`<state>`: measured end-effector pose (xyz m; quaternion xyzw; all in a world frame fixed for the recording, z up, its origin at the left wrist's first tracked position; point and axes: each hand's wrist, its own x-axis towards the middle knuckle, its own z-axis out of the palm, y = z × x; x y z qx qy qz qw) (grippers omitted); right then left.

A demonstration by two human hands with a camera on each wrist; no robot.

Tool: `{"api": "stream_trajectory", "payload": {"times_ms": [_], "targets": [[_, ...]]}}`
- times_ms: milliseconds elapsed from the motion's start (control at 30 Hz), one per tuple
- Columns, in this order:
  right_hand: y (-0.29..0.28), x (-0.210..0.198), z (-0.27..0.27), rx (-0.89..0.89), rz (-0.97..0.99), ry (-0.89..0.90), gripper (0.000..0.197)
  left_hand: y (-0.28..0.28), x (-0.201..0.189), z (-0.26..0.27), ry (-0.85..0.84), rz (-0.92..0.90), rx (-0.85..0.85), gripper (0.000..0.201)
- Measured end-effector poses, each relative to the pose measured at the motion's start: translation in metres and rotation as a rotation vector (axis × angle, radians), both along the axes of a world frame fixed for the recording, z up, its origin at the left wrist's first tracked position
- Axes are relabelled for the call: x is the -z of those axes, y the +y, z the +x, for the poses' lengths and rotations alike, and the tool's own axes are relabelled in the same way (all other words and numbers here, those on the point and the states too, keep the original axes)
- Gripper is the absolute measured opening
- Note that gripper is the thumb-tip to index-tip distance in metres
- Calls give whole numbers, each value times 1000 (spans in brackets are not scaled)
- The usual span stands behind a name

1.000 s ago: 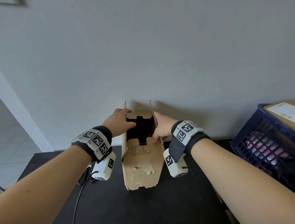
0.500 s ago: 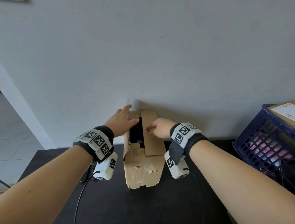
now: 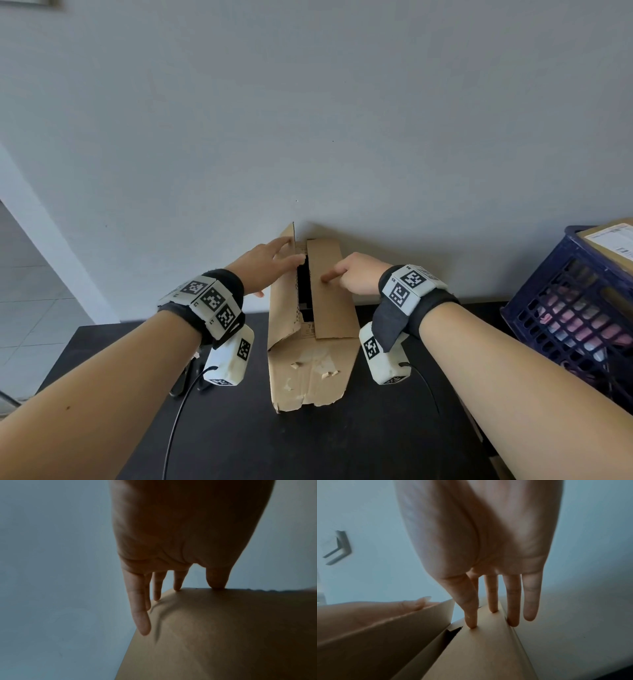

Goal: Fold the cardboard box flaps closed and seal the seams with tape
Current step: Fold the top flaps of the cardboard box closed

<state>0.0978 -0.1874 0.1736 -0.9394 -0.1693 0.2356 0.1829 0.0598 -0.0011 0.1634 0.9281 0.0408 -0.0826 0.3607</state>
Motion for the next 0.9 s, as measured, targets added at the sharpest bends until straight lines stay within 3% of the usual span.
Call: {"api": "stream_trajectory", "payload": {"times_ms": [200,467,567,767,900], "targets": [[2,5,3,11,46,-4,33,0,19,8,109,162,75,72],[-1,3,-2,24,102,-18,29,3,15,17,119,135,60,67],[2,3,-6,26,73,-50,39,3,14,19,130,158,54,69],[15,11,-16,-11,-56,-49,84,-2,16,22,107,336,42,75],[23,9,-20,18,-105,-50,78,2,21,25,104,309,66,78]]}}
